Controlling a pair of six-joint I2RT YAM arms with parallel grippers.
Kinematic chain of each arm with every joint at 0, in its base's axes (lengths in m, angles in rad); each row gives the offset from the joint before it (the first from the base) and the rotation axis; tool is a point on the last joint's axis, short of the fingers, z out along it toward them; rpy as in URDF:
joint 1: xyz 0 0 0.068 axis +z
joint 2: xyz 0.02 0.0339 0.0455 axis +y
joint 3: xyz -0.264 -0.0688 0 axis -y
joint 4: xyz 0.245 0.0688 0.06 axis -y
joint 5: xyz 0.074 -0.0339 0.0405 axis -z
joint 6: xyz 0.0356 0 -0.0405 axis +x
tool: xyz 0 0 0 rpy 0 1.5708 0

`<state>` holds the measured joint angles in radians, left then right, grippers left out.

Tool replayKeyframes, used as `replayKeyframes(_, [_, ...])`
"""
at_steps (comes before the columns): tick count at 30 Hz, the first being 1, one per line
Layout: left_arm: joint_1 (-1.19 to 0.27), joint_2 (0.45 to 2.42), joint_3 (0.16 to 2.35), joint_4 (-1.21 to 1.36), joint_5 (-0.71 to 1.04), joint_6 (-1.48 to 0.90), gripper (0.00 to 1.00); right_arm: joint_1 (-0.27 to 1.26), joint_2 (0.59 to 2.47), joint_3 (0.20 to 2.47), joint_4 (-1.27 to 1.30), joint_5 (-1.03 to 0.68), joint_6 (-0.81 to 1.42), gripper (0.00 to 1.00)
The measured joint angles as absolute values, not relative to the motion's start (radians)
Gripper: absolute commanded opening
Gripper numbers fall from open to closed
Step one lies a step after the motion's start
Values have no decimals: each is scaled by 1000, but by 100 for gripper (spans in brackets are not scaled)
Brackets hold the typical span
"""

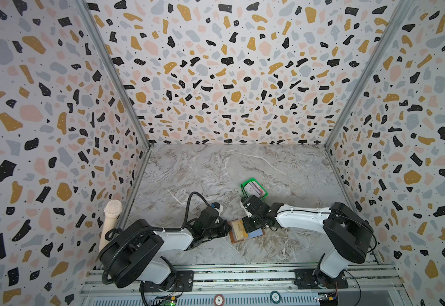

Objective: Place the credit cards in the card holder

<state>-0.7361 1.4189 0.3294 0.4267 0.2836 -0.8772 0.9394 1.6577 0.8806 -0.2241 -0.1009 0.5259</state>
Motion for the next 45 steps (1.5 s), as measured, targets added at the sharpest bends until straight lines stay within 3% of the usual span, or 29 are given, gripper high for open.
replayKeyframes(10, [-729,1390,318,412,279,-879,0,995,1669,899,-253,-74,526,0])
replayKeyframes(13, [-728,1362,320,389,279,-878,0,1003,1664,904,-268,-69,521,5])
replayKeyframes(15, [-728,1347,329,373,283,-875,0,1003,1646,905,-287,-57,516,10])
replayKeyframes(20, [-735,1342,403,324,297,-855,0,966,1542,904,-307,-78,498,36])
replayKeyframes(22, [-739,1347,419,323,303,-849,0,927,1516,904,-305,-97,490,40])
replayKeyframes(28, [-757,1386,423,299,310,-846,0,857,1523,889,-322,-110,461,41])
replayKeyframes(42, [-763,1414,427,265,305,-807,0,856,1586,857,-337,-103,443,42])
replayKeyframes(45, [-764,1416,427,270,305,-804,0,860,1592,855,-332,-97,443,37])
